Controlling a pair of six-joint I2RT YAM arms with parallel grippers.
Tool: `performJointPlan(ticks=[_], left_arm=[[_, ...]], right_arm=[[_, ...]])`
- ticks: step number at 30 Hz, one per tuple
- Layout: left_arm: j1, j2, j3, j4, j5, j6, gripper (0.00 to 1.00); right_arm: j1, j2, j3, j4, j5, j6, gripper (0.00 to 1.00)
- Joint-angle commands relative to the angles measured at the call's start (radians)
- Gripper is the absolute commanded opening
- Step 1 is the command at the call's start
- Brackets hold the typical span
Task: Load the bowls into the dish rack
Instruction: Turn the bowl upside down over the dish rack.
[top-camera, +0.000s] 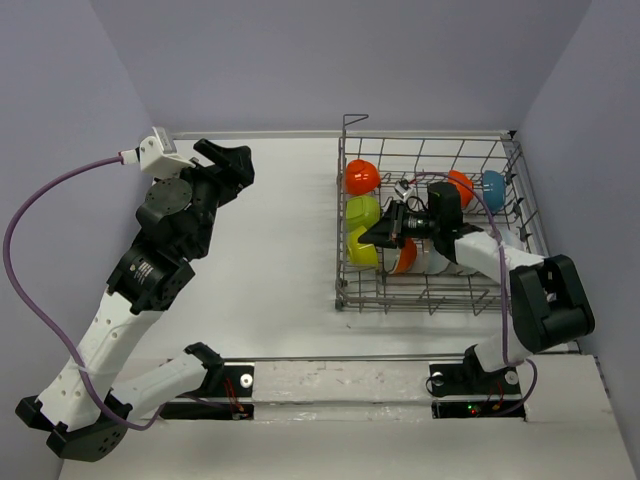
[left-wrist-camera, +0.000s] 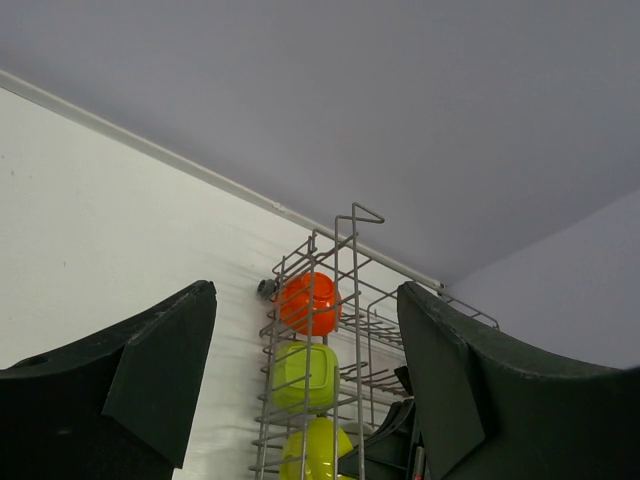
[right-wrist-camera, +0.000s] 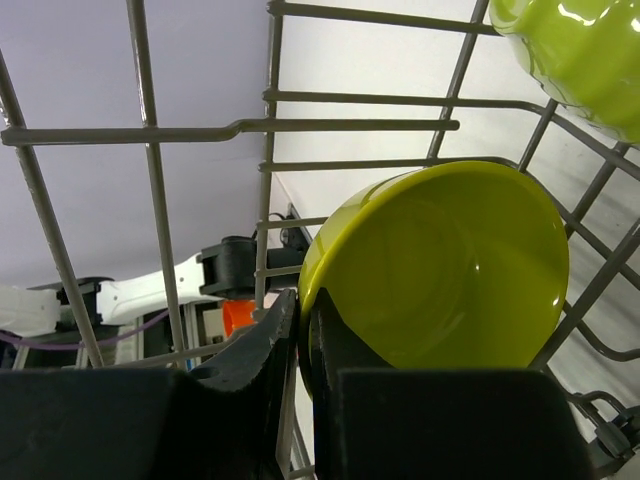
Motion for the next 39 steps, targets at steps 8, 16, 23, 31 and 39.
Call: performJointPlan(ticks=[8,16,23,31,39], left_arm=[[0.009,0.008,-0.002,0.043,0.008,-0.002,0.82],[0.008,0.015,0.007,0.04,0.012,0.0,0.82],[0.008,0.074,0.028,0.02,0.063,0.02,0.82],[0.008,0.256,0.044,0.052,0.192,0.041,0.81],[-0.005,0.413,0.075,0.101,0.265,0.046,0.8]], right_arm=[[-0.008,-0.042,0.048,-0.274,0.256,-0.198,0.14],[-0.008,-0.05,0.062,-0.328,0.335,-0.229,0.18],[-0.008,-0.057,0.062,-0.353,0.376,-0.247,0.21],[-0.008,-0.062,0.048,-0.356,0.387,-0.253,0.21],[-0.008,-0.06,0.05,-0.357,0.394,-0.26,0.21]])
